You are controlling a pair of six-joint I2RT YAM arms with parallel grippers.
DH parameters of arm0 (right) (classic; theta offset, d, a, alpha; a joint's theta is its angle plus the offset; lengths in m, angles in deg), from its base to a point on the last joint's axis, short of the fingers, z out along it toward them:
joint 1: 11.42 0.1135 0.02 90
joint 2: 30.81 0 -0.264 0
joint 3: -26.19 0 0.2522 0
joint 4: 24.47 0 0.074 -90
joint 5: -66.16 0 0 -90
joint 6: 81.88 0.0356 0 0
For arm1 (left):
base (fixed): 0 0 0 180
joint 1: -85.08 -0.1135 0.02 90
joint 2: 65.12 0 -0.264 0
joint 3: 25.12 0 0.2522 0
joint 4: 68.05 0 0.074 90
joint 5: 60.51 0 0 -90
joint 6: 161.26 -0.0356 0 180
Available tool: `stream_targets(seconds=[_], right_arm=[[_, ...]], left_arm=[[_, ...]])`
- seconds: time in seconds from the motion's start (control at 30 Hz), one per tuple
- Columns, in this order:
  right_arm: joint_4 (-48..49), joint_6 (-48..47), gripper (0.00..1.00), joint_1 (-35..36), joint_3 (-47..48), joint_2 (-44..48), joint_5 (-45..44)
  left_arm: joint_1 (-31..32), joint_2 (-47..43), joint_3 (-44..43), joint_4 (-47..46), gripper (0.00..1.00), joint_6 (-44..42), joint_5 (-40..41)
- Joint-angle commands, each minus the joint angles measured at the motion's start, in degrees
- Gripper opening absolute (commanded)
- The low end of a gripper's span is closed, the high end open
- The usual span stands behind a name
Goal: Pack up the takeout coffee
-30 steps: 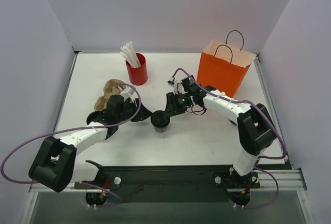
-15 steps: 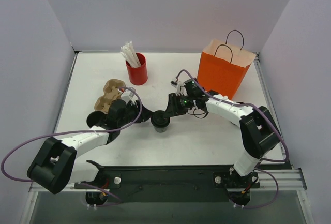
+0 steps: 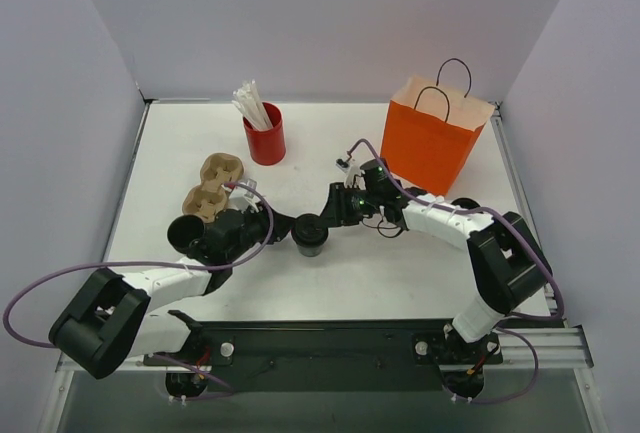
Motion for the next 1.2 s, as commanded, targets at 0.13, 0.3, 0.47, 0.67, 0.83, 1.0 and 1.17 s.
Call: stream_targets(seconds=[0.13, 0.3, 0.47, 0.67, 0.83, 1.0, 1.17], right_arm=[[-7.6, -3.3, 0.13, 0.0, -5.6, -2.2, -11.0], [-8.1, -2.5, 0.13, -0.3, -5.1, 0.5, -9.1], [-6.7, -0.8, 0.15, -0.2, -4.6, 2.3, -7.7], [-4.9, -0.3, 0.16, -0.2, -6.0, 1.6, -7.5], [-3.6, 0.5, 0.14, -0.5, -9.6, 3.2, -10.5], [-2.9, 1.1, 0.14, -1.0, -11.1, 6.0, -12.0], [-4.3, 0.7, 0.14, -1.0, -10.5, 5.3, -12.7]], left_arm=[[5.9, 6.9, 3.2, 17.7, 0.38, -0.7, 7.3], [8.3, 10.5, 4.3, 10.0, 0.37, 2.7, 5.6], [9.5, 11.8, 4.4, 2.2, 0.37, 5.2, 1.7], [10.6, 14.0, 5.1, -3.2, 0.35, 5.8, 0.2], [13.3, 21.0, 5.9, -6.2, 0.34, 7.1, 2.2], [14.7, 27.2, 7.1, -12.8, 0.34, 9.3, 2.1], [14.5, 24.1, 4.5, -8.2, 0.33, 7.3, 1.7]])
